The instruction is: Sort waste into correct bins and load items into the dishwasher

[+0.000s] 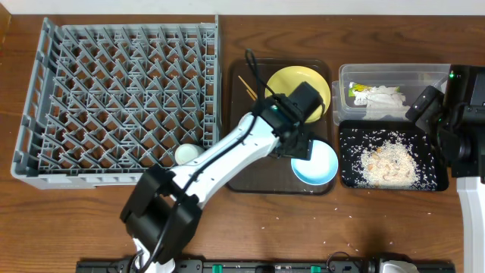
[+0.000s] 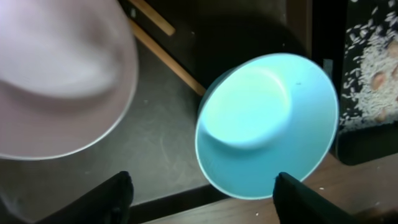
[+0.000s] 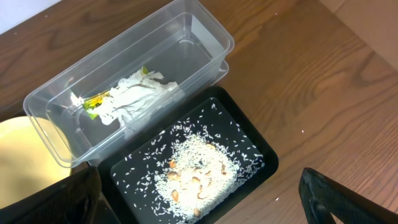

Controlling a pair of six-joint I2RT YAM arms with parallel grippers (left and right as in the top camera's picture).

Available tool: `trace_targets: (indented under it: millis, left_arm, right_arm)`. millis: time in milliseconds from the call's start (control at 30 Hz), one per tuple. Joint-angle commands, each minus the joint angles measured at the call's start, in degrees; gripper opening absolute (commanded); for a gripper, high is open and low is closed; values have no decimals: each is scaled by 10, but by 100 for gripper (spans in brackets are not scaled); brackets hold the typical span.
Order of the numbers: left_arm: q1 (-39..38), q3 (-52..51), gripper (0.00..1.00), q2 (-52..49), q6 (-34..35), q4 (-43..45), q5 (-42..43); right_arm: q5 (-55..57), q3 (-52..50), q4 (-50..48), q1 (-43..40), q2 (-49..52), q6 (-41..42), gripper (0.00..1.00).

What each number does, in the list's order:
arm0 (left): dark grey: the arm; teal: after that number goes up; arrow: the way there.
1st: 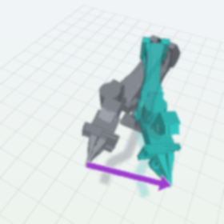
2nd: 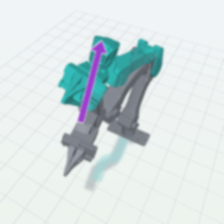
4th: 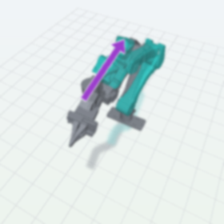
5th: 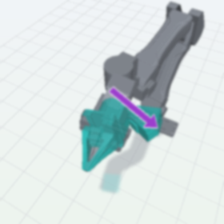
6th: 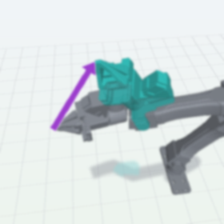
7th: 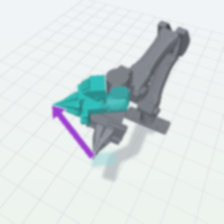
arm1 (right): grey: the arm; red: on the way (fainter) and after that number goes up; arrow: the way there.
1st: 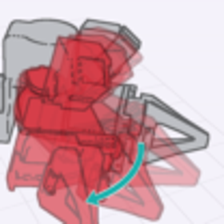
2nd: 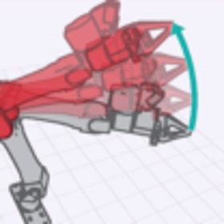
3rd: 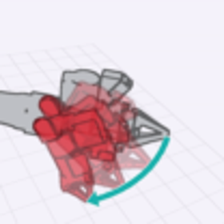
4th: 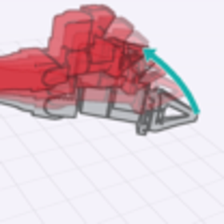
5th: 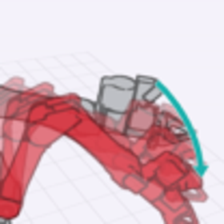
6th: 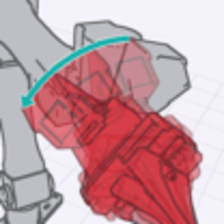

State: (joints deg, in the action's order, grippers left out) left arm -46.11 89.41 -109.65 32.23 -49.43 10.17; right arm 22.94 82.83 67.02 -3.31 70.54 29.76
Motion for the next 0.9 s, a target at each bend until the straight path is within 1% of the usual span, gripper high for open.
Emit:
trace_targets:
  millis: [0, 133, 367, 500, 567, 767, 800, 867]
  left_arm:
    - [-10, 1, 71, -29, 19, 1, -3]
    - [-13, 1, 61, -50, 26, 6, -3]
    - [-14, 1, 59, -80, 26, 18, 14]
    - [-14, 1, 54, -97, 31, 24, 15]
    - [-12, 1, 52, -103, 32, 26, 23]
    - [-3, 1, 51, -123, 32, 43, 59]
    - [0, 1, 48, -126, 32, 44, 68]
    - [6, 1, 38, -132, 32, 44, 83]
  right_arm:
    - [6, 2, 1, -2, 0, 11, 99]
    - [6, 2, 1, -2, 0, 11, 99]
    - [6, 2, 1, -2, 0, 11, 99]
    - [6, 2, 1, -2, 0, 11, 99]
    - [6, 2, 1, -2, 0, 11, 99]
    - [6, 2, 1, -2, 0, 11, 99]
    - [6, 2, 1, -2, 0, 11, 99]
    - [6, 2, 1, -2, 0, 11, 99]
